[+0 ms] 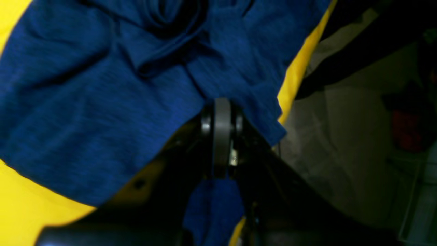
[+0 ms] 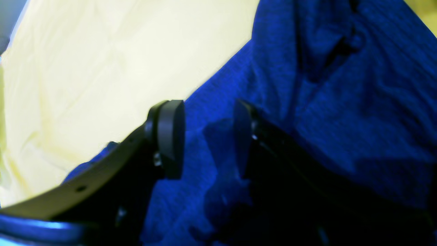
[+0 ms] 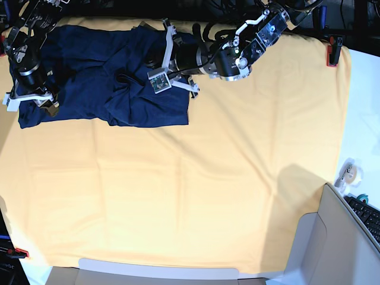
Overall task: Fold the T-shirt properly
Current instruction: 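Drag the held fabric inward over the shirt with the left gripper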
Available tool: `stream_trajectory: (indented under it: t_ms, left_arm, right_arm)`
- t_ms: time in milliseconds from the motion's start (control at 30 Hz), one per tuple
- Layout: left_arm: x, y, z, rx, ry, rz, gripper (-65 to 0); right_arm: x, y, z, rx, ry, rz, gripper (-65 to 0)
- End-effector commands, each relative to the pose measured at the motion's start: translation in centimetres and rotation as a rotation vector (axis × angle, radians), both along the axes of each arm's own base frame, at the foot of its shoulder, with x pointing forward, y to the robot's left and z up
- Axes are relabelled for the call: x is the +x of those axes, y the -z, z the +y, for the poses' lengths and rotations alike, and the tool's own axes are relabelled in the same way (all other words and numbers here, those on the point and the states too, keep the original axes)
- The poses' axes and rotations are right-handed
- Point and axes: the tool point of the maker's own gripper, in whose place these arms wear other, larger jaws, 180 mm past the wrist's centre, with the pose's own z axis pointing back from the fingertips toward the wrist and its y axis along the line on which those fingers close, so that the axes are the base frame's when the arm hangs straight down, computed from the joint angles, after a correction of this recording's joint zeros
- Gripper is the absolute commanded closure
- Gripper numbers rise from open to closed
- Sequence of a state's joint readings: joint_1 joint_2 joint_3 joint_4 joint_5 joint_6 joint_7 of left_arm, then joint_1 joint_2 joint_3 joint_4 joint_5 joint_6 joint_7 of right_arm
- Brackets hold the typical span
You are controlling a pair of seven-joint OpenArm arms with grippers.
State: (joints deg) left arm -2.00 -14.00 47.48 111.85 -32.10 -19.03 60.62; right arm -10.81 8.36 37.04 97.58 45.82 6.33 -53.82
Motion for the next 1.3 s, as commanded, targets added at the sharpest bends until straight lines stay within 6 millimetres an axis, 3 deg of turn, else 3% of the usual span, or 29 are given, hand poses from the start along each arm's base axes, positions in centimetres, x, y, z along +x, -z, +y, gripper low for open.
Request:
stream_trajectory:
  t_ms: [0, 167, 367, 500, 600, 800, 1067, 1167, 1267]
  left_arm:
    - [1.2, -1.6, -0.4, -0.04, -0.003, -0.045, 0.0]
    - [3.2, -2.9, -2.2, -0.072, -0.008, -0.078, 0.0]
    - [5.6, -1.5, -3.7, -0.092, -0.041, -0.055, 0.0]
    - [6.6, 0.9, -3.3, -0.069, -0.078, -0.012, 0.0]
    - [7.6, 1.1, -2.6, -0.05, -0.089, -0.025, 0.0]
    - [7.7, 1.7, -1.7, -0.026, -0.095, -0.027, 0.0]
    - [7.9, 2.5, -1.4, 0.035, -0.09, -0.077, 0.0]
    - [6.6, 3.3, -2.2, 0.052, -0.09, -0.078, 0.0]
    - [6.2, 2.8, -3.7, 0.035, -0.084, -0.089, 0.0]
  right_arm:
    - [0.5, -1.3, -0.5, -0.024, -0.001, -0.041, -24.0]
    - [0.5, -1.3, -0.6, -0.027, -0.002, -0.039, -24.0]
    - [0.8, -1.7, -0.8, -0.037, -0.003, -0.05, -24.0]
    - [1.0, -2.4, -1.5, -0.058, -0.009, -0.058, -24.0]
    - [1.2, -3.1, -1.5, -0.044, -0.018, -0.081, -24.0]
    - [1.8, -4.2, -1.2, -0.003, -0.033, -0.127, -24.0]
    - [1.7, -4.1, -1.1, 0.006, -0.034, -0.129, -24.0]
    - [1.7, -4.1, -1.1, 0.006, -0.034, -0.129, -24.0]
    - [1.7, -4.1, -1.1, 0.006, -0.034, -0.129, -24.0]
